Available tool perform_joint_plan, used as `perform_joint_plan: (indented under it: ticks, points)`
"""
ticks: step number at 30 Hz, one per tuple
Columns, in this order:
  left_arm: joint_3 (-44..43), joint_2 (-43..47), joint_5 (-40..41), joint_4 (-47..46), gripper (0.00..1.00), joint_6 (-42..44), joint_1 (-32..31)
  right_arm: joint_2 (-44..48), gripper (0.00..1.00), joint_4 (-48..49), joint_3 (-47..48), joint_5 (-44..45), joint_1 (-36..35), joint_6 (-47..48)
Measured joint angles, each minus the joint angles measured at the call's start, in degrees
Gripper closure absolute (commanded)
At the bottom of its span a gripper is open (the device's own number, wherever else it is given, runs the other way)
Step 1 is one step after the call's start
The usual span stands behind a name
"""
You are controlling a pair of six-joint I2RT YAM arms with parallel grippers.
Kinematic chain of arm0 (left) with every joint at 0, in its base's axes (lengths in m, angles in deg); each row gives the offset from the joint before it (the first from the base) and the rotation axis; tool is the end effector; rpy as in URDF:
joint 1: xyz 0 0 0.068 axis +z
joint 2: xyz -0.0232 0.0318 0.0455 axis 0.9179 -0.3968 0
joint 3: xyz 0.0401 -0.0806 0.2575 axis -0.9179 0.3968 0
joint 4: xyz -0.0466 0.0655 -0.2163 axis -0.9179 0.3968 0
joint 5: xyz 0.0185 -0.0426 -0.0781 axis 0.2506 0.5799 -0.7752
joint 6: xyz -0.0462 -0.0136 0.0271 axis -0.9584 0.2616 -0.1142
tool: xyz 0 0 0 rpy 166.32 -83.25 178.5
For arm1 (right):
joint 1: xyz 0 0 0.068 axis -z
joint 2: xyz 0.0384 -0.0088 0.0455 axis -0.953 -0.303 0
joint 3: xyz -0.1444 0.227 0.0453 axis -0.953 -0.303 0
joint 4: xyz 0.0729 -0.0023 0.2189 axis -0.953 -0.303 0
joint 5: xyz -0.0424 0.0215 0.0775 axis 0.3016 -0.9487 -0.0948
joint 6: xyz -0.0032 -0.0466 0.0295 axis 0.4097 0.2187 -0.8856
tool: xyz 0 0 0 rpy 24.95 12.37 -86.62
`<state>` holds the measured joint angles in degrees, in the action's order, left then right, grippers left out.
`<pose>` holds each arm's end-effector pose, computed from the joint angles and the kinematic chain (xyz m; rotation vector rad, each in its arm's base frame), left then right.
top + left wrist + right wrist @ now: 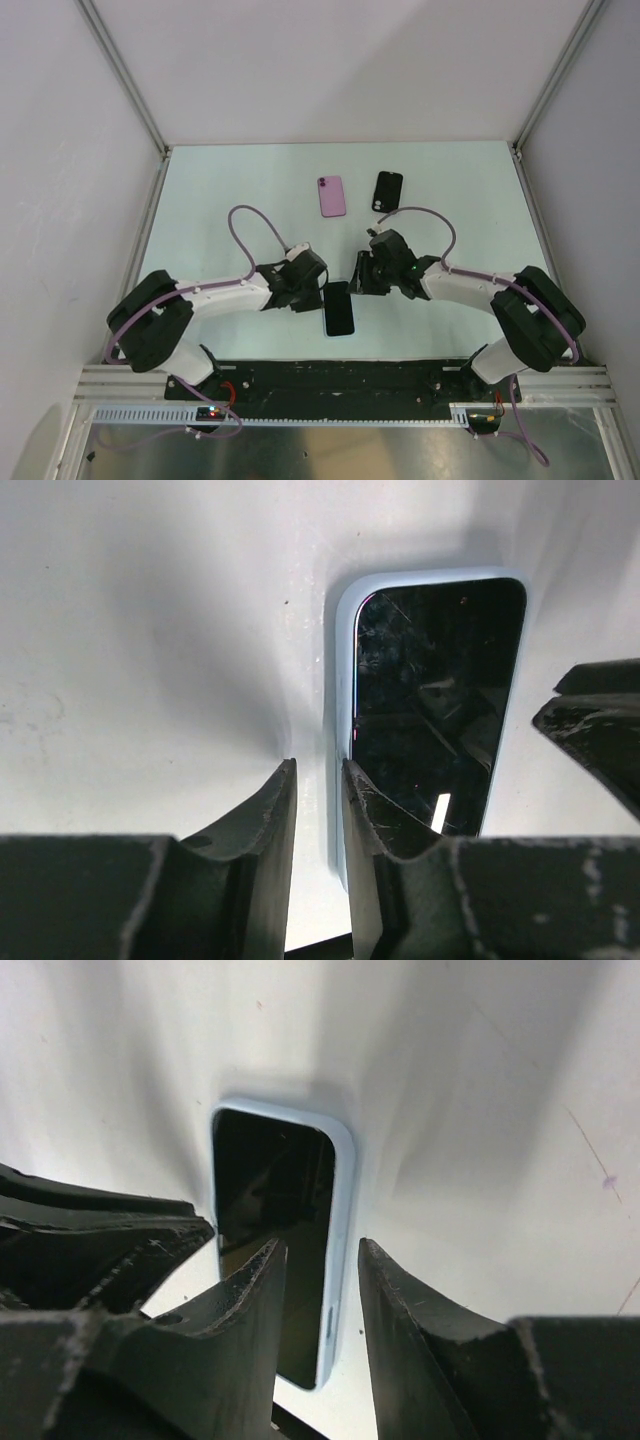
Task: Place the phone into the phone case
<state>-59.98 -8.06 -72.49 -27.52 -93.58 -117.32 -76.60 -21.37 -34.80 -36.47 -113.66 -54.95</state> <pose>0.1606 -0.1888 0.1783 -0.1794 2.7056 -0.4567 0.2010 0.1847 0.1917 -0.1256 2.5704 0.7945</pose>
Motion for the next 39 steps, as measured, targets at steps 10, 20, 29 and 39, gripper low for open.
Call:
perform_joint_plan:
  ticks: [10,20,29,39]
  points:
    - [-2.21,-2.8,-1.55,-0.96,0.77,0.0,-0.52,0.17,0.6,-0.09,-3.17,1.31,-3.54,-1.38]
    - [-3.19,-5.14,-0.92,-1.38,0.99,-1.27,-2.16,-0.24,0.73,-0.13,-3.85,4.09,-7.06,-2.93]
    - [-7.26,-7.87,2.51,3.48,1.0,-2.99,-4.24,-0.28,0.8,-0.96,-3.69,8.33,-8.76,-4.7]
    - [-5.49,-5.57,1.25,0.33,0.74,-2.99,-4.33,0.63,0.37,-1.77,-2.93,11.5,-9.22,-4.15]
